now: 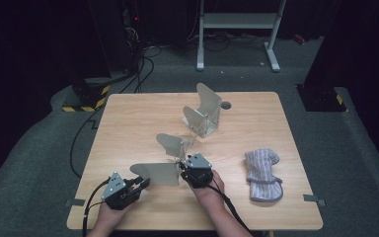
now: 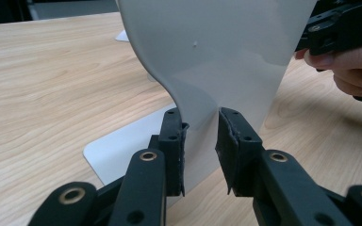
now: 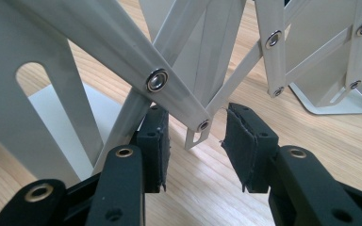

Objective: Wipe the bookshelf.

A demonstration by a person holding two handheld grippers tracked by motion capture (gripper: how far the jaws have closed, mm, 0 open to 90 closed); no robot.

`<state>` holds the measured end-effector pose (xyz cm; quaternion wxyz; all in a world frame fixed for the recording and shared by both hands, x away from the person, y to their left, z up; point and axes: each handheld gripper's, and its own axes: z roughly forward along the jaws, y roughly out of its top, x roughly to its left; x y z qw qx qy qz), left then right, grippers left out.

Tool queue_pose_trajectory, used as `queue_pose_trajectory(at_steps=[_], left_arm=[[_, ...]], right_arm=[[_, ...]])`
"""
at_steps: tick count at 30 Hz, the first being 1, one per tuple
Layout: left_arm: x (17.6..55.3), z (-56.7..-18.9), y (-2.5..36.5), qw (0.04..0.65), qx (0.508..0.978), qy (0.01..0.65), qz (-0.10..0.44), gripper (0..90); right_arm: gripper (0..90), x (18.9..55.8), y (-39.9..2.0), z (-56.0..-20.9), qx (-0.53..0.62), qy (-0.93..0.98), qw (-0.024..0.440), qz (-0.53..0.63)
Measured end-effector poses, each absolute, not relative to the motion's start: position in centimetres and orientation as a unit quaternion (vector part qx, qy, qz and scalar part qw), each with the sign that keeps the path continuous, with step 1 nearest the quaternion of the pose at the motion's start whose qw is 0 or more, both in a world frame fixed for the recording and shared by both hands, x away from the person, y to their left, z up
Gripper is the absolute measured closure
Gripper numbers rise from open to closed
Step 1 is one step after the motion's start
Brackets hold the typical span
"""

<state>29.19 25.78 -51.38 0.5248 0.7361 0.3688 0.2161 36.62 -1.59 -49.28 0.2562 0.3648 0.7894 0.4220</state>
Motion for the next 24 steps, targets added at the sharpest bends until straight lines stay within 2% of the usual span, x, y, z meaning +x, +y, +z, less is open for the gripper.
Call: queue_pose_trajectory(at_steps=[13,20,24], left_arm=[[27.5,-51.3,26.4,0.519,0.737,0.369,0.226,74.1],[27.1,-51.3,25.1,0.523,0.754,0.335,0.213,75.2],[27.5,-51.2,24.5,0.52,0.755,0.337,0.213,76.7]], right_arm=[[63.7,37.3,0.6,-49.3,0.347,0.797,0.25,0.426],[64.5,37.9,0.2,-49.4,0.351,0.796,0.249,0.426],[57.5,38.2,-1.0,-49.3,0.353,0.796,0.244,0.426]])
